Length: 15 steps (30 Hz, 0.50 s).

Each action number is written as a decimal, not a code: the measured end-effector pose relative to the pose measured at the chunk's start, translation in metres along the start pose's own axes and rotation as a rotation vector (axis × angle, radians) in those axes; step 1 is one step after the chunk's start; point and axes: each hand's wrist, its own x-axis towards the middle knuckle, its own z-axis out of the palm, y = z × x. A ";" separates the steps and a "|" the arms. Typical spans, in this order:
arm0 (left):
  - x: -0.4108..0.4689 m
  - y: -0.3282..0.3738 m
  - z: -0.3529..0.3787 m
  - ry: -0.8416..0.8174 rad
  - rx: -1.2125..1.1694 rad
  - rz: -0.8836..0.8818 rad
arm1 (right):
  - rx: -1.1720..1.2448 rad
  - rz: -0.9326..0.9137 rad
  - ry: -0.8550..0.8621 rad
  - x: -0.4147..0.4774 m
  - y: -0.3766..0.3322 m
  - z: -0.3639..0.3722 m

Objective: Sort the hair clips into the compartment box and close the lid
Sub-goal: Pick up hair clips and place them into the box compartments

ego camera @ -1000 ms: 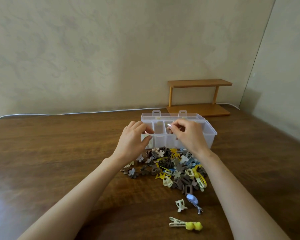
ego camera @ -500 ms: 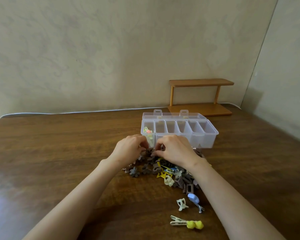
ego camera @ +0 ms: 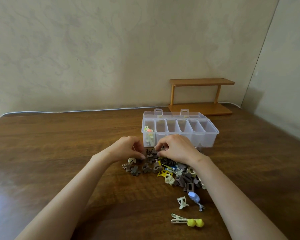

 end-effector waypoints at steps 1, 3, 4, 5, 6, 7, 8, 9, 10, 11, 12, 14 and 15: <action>0.000 0.000 0.001 0.015 0.021 0.011 | 0.019 0.009 0.002 0.000 0.001 0.000; 0.000 0.001 0.002 0.038 0.044 0.027 | 0.054 0.022 0.006 0.000 0.003 -0.002; 0.001 0.001 0.003 0.053 0.048 0.031 | 0.064 0.030 0.008 0.000 0.004 -0.002; 0.002 0.001 0.004 0.069 0.046 0.030 | 0.074 0.040 0.008 0.000 0.005 -0.003; 0.002 0.001 0.005 0.086 0.040 0.026 | 0.086 0.051 0.007 0.000 0.005 -0.003; 0.003 0.000 0.006 0.100 0.033 0.019 | 0.096 0.059 0.008 0.001 0.006 -0.003; 0.003 0.000 0.007 0.112 0.026 0.013 | 0.102 0.063 0.011 0.001 0.006 -0.003; 0.004 0.000 0.007 0.123 0.021 0.010 | 0.102 0.064 0.014 0.001 0.006 -0.003; 0.004 -0.001 0.007 0.131 0.017 0.010 | 0.099 0.060 0.015 0.001 0.006 -0.002; 0.004 -0.001 0.008 0.135 0.015 0.012 | 0.093 0.054 0.014 0.001 0.005 -0.002; 0.004 0.000 0.008 0.135 0.015 0.017 | 0.088 0.047 0.012 0.001 0.005 -0.001; 0.003 0.000 0.007 0.123 0.014 0.026 | 0.084 0.037 0.009 0.002 0.004 -0.001; 0.003 0.001 0.006 0.113 0.009 0.031 | 0.083 0.036 0.009 0.002 0.004 -0.001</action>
